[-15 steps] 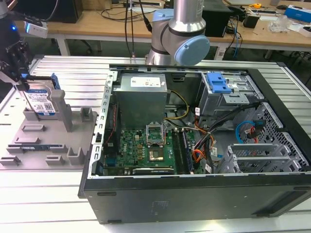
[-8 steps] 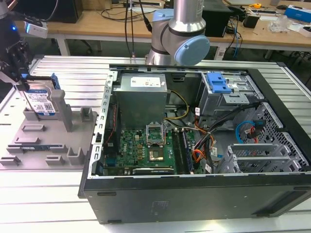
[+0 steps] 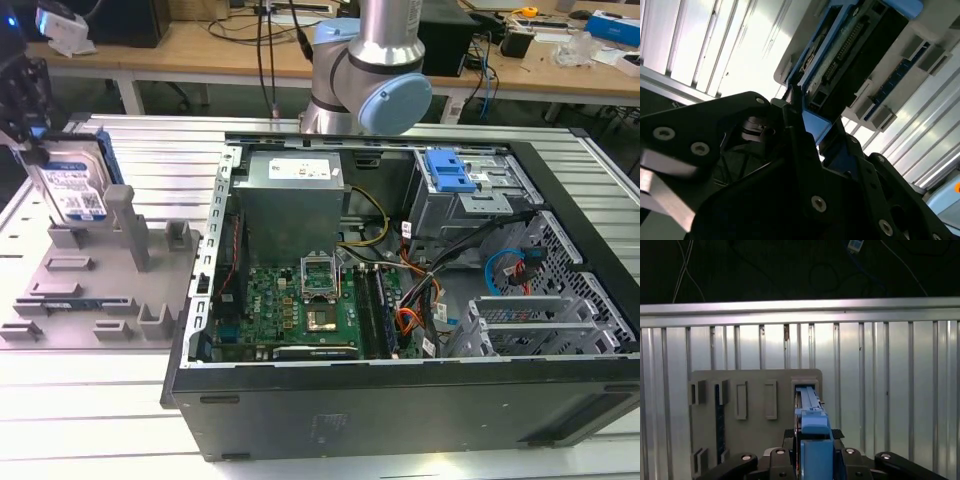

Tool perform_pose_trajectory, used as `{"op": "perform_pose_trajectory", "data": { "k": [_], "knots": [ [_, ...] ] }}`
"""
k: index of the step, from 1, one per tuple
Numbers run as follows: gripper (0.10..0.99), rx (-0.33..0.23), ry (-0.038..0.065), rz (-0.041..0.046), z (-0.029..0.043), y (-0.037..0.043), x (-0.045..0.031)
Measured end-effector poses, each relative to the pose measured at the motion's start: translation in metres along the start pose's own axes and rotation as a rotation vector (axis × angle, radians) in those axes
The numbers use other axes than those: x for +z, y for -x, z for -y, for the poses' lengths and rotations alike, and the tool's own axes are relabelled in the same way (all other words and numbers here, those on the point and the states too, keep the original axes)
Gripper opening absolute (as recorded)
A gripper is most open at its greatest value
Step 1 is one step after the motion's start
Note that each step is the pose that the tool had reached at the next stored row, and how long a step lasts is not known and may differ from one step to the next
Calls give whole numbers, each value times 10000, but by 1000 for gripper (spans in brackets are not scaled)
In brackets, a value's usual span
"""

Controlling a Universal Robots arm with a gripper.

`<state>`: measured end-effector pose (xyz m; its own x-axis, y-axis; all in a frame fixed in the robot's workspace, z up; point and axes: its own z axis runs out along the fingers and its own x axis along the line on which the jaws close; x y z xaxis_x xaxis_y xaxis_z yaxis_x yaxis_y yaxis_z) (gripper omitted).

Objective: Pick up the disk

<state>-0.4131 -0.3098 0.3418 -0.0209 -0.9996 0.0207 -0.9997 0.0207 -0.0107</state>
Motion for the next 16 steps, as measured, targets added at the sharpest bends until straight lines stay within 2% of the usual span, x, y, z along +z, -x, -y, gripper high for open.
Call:
{"op": "perform_pose_trajectory", "data": {
  "k": [3,4,13,16],
  "knots": [
    [365,-45,-1,0,1,-3,-163],
    [365,-84,-2,0,3,-6,-268],
    [365,-204,-5,2,8,-15,-712],
    [365,-258,-6,3,10,-20,-949]
  ]
}}
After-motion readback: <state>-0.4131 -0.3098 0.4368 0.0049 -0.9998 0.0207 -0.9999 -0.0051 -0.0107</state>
